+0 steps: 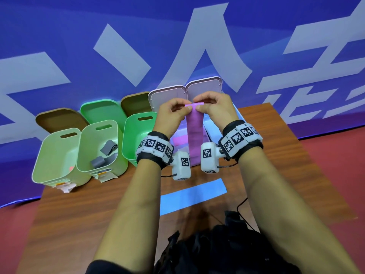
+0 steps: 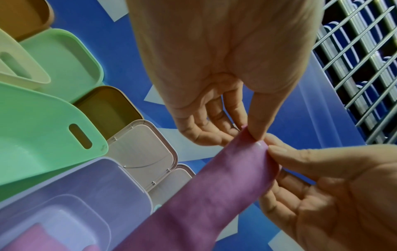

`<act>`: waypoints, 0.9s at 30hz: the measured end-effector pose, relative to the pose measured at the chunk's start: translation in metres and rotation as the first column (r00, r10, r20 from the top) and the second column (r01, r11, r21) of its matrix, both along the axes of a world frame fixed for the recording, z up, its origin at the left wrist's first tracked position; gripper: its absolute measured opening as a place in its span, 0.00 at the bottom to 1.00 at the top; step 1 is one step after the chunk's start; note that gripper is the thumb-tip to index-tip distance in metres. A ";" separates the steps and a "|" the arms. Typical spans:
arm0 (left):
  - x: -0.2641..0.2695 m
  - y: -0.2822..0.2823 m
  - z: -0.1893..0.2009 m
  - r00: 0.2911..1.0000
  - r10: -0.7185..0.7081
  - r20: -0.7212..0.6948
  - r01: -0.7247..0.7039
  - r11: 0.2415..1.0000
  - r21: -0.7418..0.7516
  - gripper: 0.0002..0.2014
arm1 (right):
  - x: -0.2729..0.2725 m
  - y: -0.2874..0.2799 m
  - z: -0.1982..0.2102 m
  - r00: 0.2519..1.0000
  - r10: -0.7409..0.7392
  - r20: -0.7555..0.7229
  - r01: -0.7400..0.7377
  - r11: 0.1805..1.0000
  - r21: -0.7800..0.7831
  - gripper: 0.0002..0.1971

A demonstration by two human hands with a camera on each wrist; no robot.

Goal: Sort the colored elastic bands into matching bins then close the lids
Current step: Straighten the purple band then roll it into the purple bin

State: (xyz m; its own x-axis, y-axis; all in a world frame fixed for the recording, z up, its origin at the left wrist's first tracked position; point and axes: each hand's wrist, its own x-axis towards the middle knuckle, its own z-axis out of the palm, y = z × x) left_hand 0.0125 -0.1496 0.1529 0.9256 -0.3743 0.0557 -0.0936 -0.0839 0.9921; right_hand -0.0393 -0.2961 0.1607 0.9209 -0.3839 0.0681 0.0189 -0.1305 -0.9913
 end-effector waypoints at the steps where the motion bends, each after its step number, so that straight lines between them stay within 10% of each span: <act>1: 0.000 -0.001 0.001 1.000 -0.006 -0.002 0.006 1.000 -0.002 0.10 | 0.000 -0.001 0.000 1.000 -0.010 -0.007 0.010 1.000 0.009 0.14; 27: -0.013 -0.010 0.011 0.998 -0.040 0.051 0.044 0.997 -0.060 0.05 | -0.021 -0.002 0.013 0.996 -0.066 0.066 0.064 0.997 0.038 0.13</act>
State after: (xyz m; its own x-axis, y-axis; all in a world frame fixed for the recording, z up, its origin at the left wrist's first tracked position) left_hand -0.0009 -0.1596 0.1643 0.9047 -0.4073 0.1252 -0.1453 -0.0186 0.9892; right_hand -0.0598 -0.2981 0.1741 0.8877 -0.4461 0.1142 0.0782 -0.0983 -0.9921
